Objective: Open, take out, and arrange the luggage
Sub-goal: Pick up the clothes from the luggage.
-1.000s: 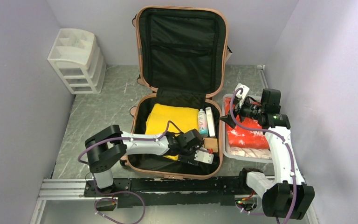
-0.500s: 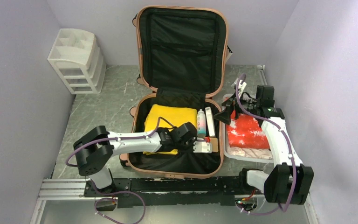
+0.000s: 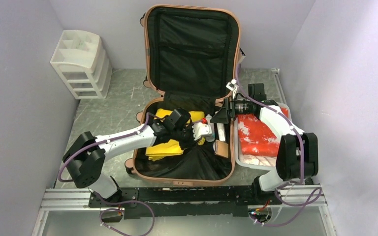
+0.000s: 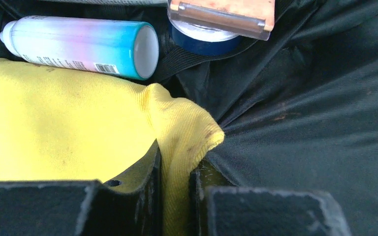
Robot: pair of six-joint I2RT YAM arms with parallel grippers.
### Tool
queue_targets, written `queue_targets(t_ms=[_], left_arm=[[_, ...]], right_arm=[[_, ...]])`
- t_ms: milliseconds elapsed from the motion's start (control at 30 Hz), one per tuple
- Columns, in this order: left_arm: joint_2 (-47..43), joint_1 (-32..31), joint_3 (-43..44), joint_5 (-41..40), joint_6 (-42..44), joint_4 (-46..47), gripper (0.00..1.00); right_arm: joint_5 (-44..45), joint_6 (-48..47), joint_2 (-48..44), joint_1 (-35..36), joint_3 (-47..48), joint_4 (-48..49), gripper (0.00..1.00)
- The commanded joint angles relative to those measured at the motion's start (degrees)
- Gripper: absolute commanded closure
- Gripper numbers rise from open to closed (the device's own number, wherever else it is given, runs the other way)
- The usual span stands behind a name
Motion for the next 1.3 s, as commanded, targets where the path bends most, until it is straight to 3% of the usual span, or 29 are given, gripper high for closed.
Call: queue_targets(t_ms=[0, 133, 300, 633, 700, 867, 1000, 1267], left_arm=[[-5.4, 6.6, 4.7, -1.8, -0.6, 5.8, 0.95], [-6.7, 7.8, 4.8, 0.5, -0.9, 5.0, 0.94], [-6.1, 8.4, 3.9, 2.3, -2.4, 6.1, 0.81], [-4.7, 8.7, 3.3, 4.4, -3.1, 6.7, 0.45], [-4.4, 8.7, 3.1, 3.9, -2.9, 6.8, 0.51], [-3.7, 8.8, 2.3, 1.0, -3.4, 8.0, 0.94], [-4.8, 10.5, 2.8, -1.0, -3.8, 7.9, 0.95], [-7.9, 16.0, 4.1, 5.8, -5.5, 6.2, 0.95]], right_arm=[[-5.2, 8.6, 5.6, 0.1, 3.1, 2.7, 0.05], [-7.2, 10.1, 7.5, 0.8, 2.8, 4.0, 0.05], [-8.6, 11.9, 6.7, 2.0, 0.8, 6.4, 0.04], [-8.5, 9.9, 6.3, 3.5, 0.8, 4.9, 0.04], [-8.2, 9.5, 6.3, 3.6, 0.4, 4.4, 0.03], [-8.2, 10.1, 6.2, 3.6, -0.8, 5.2, 0.03], [-8.2, 12.0, 5.7, 3.9, -2.6, 6.7, 0.03], [-12.5, 23.6, 6.2, 4.9, -6.1, 16.4, 0.00]])
